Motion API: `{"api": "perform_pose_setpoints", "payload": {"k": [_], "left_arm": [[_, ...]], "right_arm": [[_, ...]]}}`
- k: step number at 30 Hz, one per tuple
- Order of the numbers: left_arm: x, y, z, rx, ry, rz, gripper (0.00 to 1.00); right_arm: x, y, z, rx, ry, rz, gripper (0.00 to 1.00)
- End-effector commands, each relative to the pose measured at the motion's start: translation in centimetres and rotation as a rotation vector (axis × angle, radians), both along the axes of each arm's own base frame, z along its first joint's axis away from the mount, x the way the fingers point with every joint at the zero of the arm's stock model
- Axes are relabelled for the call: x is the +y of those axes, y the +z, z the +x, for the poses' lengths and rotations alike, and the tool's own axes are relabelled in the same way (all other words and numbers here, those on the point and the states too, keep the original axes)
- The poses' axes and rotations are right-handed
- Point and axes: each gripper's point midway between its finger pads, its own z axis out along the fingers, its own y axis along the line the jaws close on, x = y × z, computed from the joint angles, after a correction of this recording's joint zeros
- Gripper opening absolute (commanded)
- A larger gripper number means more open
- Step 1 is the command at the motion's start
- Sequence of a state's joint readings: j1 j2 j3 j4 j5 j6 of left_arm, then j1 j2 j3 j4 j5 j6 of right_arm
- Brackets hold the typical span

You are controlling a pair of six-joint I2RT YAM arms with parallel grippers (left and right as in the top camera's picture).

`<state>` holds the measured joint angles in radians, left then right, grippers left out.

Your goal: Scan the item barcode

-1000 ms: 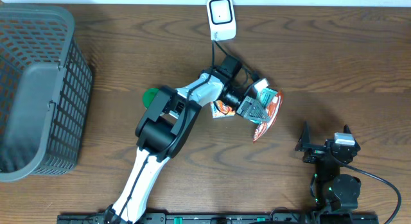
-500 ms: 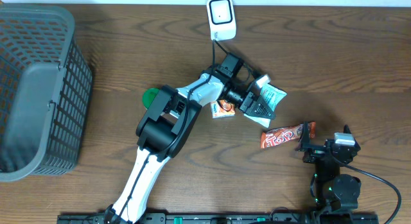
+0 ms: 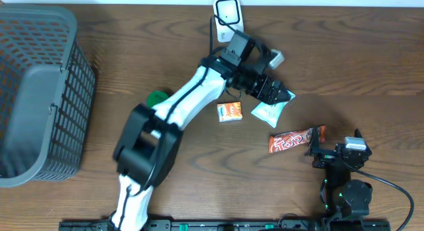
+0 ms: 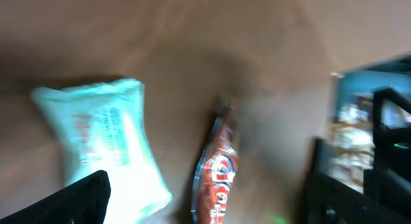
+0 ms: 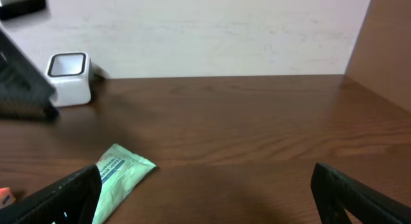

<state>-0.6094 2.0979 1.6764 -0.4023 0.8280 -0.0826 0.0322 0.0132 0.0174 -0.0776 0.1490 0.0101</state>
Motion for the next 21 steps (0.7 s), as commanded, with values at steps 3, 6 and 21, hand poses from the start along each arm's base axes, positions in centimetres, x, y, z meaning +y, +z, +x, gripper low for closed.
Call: {"api": "perform_pose_setpoints", "payload": {"k": [3,6,21], "left_arm": [[2.6,5.3,3.0,-0.321,0.271,0.224,0.98],[3.3,8.2,3.1,-0.409,0.334,0.239,0.98],[10.5,17.2,2.5,-0.608,0.588,0.325,0.98]], "right_arm": [[0.2,-0.1,0.0,0.004,0.009,-0.011,0.99],[0.2,0.0,0.0,-0.001,0.009,-0.011,0.99],[2.1,-0.3,0.1,0.003,0.109,0.111,0.99]]}}
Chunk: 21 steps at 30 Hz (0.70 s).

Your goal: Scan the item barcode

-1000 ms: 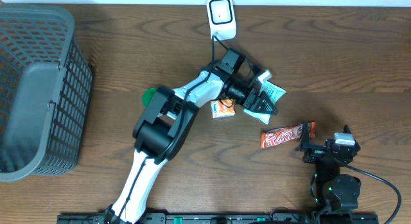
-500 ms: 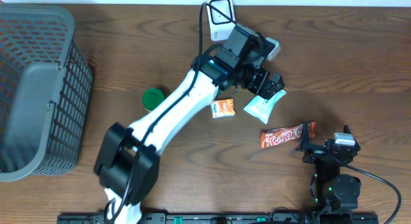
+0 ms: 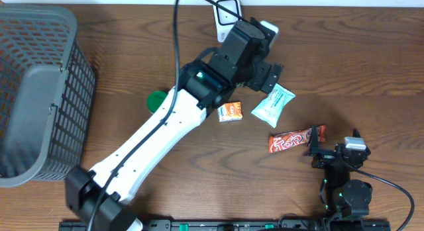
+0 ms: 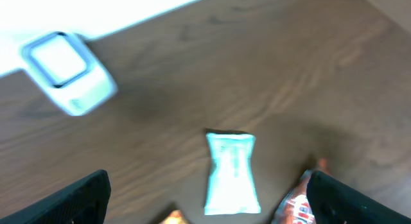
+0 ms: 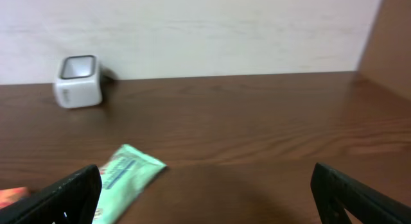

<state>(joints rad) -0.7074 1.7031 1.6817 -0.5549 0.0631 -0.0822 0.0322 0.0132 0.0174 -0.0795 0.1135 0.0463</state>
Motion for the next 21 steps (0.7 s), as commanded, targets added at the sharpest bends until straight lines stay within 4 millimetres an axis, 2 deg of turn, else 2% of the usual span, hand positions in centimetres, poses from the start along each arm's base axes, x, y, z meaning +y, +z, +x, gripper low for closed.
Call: {"api": "perform_pose_setpoints", "payload": {"k": [1,2,3,6,10,13,16,19,21], "left_arm": [[4.0,4.1,0.8,-0.125,0.167,0.04,0.98],[5.6,5.5,0.6,-0.163,0.223,0.058,0.98],[6.5,6.3,0.4,-0.182,0.249,0.063,0.98],[8.4,8.7,-0.3,-0.237,0.307,0.056,0.98],[10.4,11.0,-1.2,-0.284,0.355,0.043,0.98],[12.1,11.8,-1.9,-0.304,0.403,0.066,0.98],[14.0,12.2,-2.7,-0.313,0.454,0.109,0.98],[14.9,12.4,-3.3,-0.315,0.468,0.124,0.98],[15.2,12.8,-3.7,-0.32,0.47,0.117,0.98]], "right_arm": [[1.7,-0.4,0.0,0.011,0.093,0.077,0.99],[1.8,-0.5,0.0,0.016,0.097,0.08,0.99],[1.8,-0.6,0.0,0.019,0.097,0.08,0.99],[1.8,-0.9,0.1,0.037,0.094,0.11,0.99],[1.8,-1.7,-0.1,0.12,0.085,0.14,0.99],[1.8,-1.2,-0.2,0.189,0.08,0.14,0.99],[1.7,0.6,0.3,0.246,0.069,0.139,0.99],[1.5,1.6,1.1,0.316,0.05,0.136,0.99],[1.4,1.5,1.6,0.396,0.038,0.133,0.99]]}}
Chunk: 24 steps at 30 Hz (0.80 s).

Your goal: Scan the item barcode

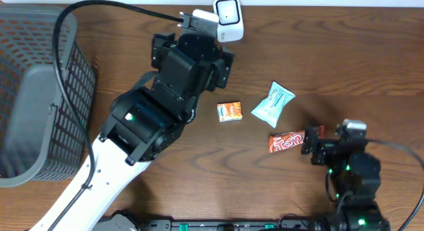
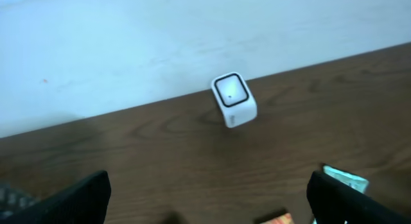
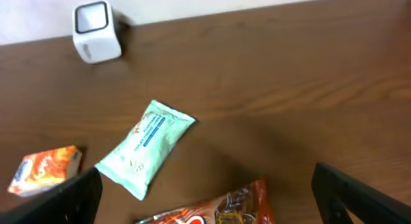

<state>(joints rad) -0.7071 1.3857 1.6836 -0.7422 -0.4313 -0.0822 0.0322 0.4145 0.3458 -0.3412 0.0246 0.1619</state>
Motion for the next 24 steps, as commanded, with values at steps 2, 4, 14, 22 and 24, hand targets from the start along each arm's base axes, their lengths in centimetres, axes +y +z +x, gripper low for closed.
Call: {"api": "perform_pose_setpoints", "payload": {"k": [2,4,14,22,24], "left_arm": [[2.2,2.5,-0.8,-0.064,0.06,-0.006,0.98],[3.5,3.4,-1.1,-0.097,0.109,0.006,0.98],[8.6,5.4,-3.6,-0.154,0.261,0.06,0.98],[9.3,6.0,-4.5,-0.164,0.262,0.05,0.98],[9.5,5.8,-4.6,-0.155,0.261,0.06,0.98]], "right_arm": [[-0.2,0.4,1.2,0.185,-0.02,-0.001,0.99],[-0.2,0.2,1.4,0.286,-0.023,-0.005,0.99],[-0.7,1.6,3.3,0.471,-0.041,-0.006,0.99],[1.8,1.1,3.3,0.493,0.078,0.083,0.99],[1.9,1.0,3.2,0.501,0.093,0.067,0.99]]}}
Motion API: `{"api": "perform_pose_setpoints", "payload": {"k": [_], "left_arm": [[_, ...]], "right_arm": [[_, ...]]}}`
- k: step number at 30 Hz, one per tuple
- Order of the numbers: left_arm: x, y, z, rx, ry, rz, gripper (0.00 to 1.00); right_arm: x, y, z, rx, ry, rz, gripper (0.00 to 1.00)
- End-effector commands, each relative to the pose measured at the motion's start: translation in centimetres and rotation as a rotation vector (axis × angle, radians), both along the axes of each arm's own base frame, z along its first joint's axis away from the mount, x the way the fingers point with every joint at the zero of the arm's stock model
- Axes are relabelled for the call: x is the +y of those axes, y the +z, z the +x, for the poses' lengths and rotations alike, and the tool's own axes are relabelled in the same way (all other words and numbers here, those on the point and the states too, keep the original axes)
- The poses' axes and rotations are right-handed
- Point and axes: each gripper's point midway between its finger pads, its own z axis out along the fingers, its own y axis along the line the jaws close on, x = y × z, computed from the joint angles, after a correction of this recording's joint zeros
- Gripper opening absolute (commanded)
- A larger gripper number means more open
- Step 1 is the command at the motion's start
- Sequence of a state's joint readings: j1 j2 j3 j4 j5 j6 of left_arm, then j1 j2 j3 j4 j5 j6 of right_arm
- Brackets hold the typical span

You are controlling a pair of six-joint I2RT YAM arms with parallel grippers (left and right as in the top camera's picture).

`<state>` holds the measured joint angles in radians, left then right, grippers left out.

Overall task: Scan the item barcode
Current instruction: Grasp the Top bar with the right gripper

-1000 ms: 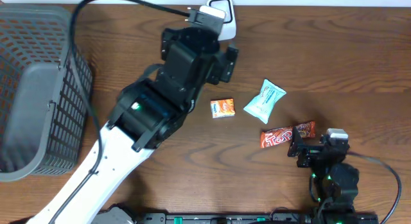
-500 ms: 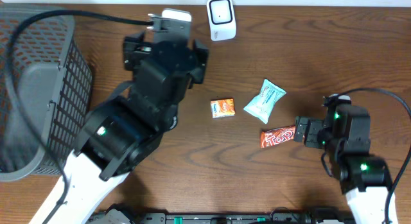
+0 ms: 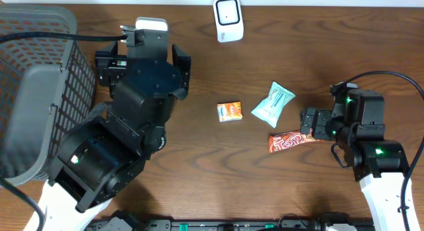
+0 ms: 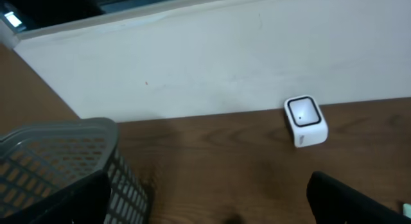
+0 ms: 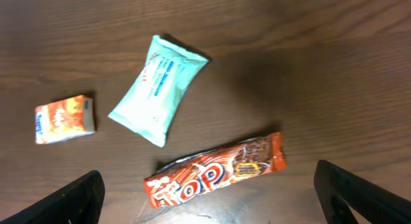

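Observation:
The white barcode scanner [image 3: 228, 10] stands at the table's far edge and also shows as the scanner [image 4: 306, 121] against the wall. Three items lie mid-table: a small orange box [image 5: 64, 119], a mint-green packet [image 5: 158, 89] and a red "Top" candy bar [image 5: 215, 169]. My right gripper [image 5: 215, 201] hangs open above the bar, looking straight down, with nothing between its fingers [image 5: 359, 195]. My left gripper [image 4: 205, 208] is open and empty, high over the table's left part, facing the wall.
A grey mesh basket [image 3: 40, 92] fills the left side of the table, its rim [image 4: 58, 137] close below my left wrist. My bulky left arm [image 3: 126, 138] covers the table between the basket and the items. A white wall runs behind the scanner.
My left arm has drawn back to the left, beside the basket. My right gripper has risen and tilted down, so the candy bar now lies directly under it. The items have not moved.
At first my left gripper was low at the mint packet and the right arm sat low at the front edge. Then the left gripper stood higher near the scanner, then further left. Meanwhile the right arm came up over the bar. Both grippers stayed open.

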<state>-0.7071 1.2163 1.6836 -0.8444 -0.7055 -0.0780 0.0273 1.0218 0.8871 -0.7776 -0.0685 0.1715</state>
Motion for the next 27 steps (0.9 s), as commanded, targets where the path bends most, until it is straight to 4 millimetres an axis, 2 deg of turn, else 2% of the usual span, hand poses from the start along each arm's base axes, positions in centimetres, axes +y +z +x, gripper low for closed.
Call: {"api": "perform_pose_setpoints", "payload": {"k": [1,7,16,21,25,27], "left_arm": [[1.1,0.8,-0.7,-0.012,0.022,0.009,0.98],[2.1,0.7,-1.2,-0.005,0.051,0.033,0.98],[4.4,2.5,-4.0,-0.057,0.052,-0.014,0.98],[5.4,2.3,-5.2,-0.043,0.052,-0.001,0.98],[5.7,1.7,-5.5,-0.016,0.051,0.023,0.98],[5.8,1.4,-5.6,-0.005,0.051,0.033,0.98]], "right_arm": [[0.3,0.1,0.0,0.009,0.025,0.023,0.99],[0.9,-2.2,-0.3,0.139,0.036,0.179,0.99],[-4.1,-6.6,0.1,0.395,-0.128,0.432,0.99],[-6.5,-8.5,0.3,0.437,-0.212,0.468,0.99],[-6.9,-9.8,0.4,0.468,-0.229,0.484,0.99],[-6.7,-10.5,0.2,0.5,-0.231,0.498,0.96]]}}
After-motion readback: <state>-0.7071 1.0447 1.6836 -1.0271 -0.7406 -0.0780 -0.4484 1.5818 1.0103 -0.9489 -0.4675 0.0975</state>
